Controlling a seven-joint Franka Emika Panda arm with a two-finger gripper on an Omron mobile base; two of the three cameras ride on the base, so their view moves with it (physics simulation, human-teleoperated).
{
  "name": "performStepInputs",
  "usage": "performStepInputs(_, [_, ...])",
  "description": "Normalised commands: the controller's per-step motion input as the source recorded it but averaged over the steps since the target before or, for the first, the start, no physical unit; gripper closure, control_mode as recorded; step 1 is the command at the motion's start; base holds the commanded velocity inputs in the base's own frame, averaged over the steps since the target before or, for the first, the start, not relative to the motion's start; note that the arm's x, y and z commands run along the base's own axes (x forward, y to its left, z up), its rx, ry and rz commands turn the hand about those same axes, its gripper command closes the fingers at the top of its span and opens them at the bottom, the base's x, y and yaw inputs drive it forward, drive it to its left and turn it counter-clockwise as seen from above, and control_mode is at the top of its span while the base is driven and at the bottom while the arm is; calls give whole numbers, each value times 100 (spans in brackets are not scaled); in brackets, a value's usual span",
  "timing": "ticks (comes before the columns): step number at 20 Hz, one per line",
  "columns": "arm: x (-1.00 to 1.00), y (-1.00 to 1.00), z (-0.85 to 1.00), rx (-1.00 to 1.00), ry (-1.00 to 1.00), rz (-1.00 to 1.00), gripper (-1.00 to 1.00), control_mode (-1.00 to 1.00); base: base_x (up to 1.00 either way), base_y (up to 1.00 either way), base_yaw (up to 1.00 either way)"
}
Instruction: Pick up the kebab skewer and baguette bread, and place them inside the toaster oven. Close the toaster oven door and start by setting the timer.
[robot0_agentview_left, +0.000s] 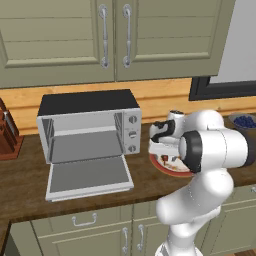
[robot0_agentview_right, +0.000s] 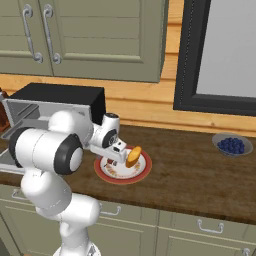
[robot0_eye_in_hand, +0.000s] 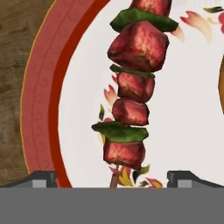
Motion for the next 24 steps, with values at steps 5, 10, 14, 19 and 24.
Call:
performStepInputs(5, [21,0,-31,0,-2,0,-100,-100,0,0,0])
performStepInputs(10, [15,-4,-8,0,-6,0,-100,-100,0,0,0])
performStepInputs(14, [3,-11,-16,0,-6,0,-100,-100,0,0,0])
performStepInputs(19, [3,-14,-13,0,-6,0,-100,-100,0,0,0])
performStepInputs(24, [0,-4,-19,0,-4,0,100,-100,0,0,0])
